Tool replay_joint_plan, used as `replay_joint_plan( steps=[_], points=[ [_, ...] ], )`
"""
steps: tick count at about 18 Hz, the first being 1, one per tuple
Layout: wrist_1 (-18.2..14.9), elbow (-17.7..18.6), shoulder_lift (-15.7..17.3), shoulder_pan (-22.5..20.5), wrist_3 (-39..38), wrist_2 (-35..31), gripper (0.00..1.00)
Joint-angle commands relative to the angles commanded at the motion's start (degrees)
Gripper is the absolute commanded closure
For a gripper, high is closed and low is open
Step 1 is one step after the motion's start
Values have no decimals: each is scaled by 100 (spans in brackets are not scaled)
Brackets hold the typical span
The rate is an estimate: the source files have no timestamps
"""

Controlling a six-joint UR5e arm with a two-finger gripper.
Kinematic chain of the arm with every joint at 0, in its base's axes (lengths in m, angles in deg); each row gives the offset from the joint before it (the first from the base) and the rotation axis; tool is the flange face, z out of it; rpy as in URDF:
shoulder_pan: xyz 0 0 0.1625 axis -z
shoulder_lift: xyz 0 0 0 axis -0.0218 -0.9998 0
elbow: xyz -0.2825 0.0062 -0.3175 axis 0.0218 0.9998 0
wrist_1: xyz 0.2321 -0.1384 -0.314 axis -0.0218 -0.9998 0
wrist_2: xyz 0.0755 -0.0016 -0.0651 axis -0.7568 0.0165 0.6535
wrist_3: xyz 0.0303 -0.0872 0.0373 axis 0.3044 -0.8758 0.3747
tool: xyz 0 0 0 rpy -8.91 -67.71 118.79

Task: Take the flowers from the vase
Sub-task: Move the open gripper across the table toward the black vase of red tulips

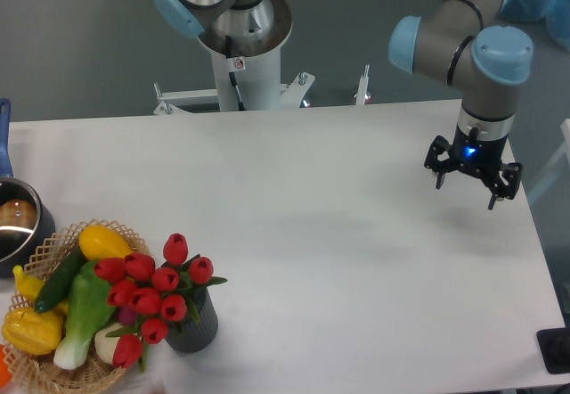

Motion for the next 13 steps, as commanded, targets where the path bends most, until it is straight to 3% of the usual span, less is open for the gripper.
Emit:
replay_joint_plan(
  steps=[5, 9, 13],
  points=[
    [9, 52, 26, 17, -52, -9, 0],
    [70, 606, 61, 44, -88, 489, 0],
    [-9, 782, 552, 87, -79, 1133, 0]
  ],
)
